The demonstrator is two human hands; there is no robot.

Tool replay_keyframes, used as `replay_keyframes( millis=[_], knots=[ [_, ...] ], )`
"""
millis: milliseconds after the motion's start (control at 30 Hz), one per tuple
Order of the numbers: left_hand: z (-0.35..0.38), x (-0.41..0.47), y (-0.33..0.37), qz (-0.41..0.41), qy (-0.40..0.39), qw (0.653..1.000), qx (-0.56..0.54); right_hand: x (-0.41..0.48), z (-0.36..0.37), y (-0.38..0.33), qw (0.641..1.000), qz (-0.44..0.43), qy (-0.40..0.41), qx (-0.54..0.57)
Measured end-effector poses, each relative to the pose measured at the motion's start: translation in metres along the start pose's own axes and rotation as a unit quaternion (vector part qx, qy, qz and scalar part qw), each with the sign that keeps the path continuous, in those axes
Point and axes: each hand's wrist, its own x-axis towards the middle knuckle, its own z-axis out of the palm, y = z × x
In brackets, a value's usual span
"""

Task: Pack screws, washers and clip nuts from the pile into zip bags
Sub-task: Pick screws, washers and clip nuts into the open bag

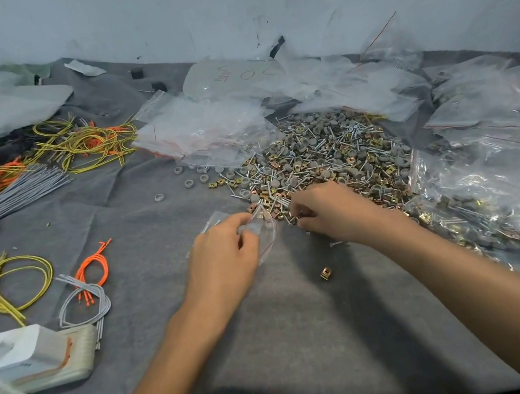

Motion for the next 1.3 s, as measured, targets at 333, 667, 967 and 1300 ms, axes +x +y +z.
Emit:
replay_keyframes(
  millis=[333, 667, 967, 1300],
  knots=[
    [0.002, 0.0, 0.0, 0.008, 0.01, 1.0, -0.001, -0.024, -0.011, 0.009, 0.922, 0.102, -0.001, 0.375],
    [0.0, -0.001, 0.001, 0.01, 0.01, 1.0, -0.002, -0.035, -0.007, 0.006, 0.671, 0.112, -0.079, 0.729],
    [-0.001, 0.0, 0.005, 0.007, 0.004, 1.0, 0.002, -0.039, -0.013, -0.004, 0.716, 0.102, -0.07, 0.687],
    [-0.001, -0.002, 0.008, 0.018, 0.004, 1.0, 0.013, -0.021, -0.03, -0.052, 0.933, -0.004, -0.005, 0.359]
  ],
)
